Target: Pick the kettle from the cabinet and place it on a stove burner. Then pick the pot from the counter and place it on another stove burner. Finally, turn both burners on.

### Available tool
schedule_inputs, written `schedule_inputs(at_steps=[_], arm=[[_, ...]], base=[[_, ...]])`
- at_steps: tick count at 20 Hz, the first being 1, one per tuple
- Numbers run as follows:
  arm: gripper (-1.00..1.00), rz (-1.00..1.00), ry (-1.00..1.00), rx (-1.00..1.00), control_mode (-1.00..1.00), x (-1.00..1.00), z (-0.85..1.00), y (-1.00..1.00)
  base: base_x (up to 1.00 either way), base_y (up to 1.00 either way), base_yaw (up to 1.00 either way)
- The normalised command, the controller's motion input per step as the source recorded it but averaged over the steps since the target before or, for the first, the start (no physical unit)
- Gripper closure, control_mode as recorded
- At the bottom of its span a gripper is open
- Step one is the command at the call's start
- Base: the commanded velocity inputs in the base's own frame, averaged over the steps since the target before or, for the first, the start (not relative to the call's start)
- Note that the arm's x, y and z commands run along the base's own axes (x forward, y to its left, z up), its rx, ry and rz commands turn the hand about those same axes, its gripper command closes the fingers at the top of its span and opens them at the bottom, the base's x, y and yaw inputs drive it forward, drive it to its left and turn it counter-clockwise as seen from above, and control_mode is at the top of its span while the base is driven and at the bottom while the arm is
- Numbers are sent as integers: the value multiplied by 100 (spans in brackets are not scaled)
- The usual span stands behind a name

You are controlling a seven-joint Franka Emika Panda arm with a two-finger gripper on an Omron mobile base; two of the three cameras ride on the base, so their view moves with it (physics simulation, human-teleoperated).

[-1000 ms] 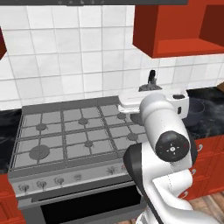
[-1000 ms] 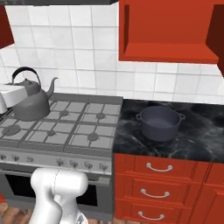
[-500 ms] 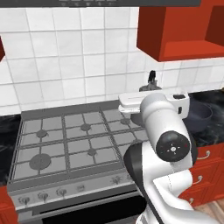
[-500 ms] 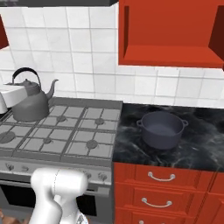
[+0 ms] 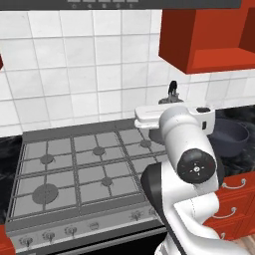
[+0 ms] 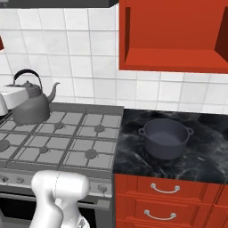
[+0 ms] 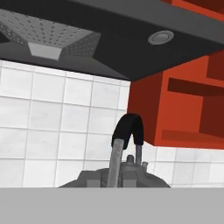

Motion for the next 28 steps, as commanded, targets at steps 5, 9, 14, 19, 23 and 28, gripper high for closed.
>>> schedule_inputs(at_steps=[5, 9, 14, 19, 23, 28], arm=[[100, 0, 0, 0, -100, 0, 0, 0], [100, 0, 0, 0, -100, 29, -3, 0], [100, -3, 0, 0, -100, 33, -7, 1], [100, -12, -7, 3, -100, 23, -14, 0], [100, -22, -17, 2, -100, 26, -31, 0], [100, -21, -11, 0, -100, 25, -24, 0]], base=[[11, 4, 0], [0, 0, 0], [0, 0, 0], [0, 0, 0], [0, 0, 0], [0, 0, 0]])
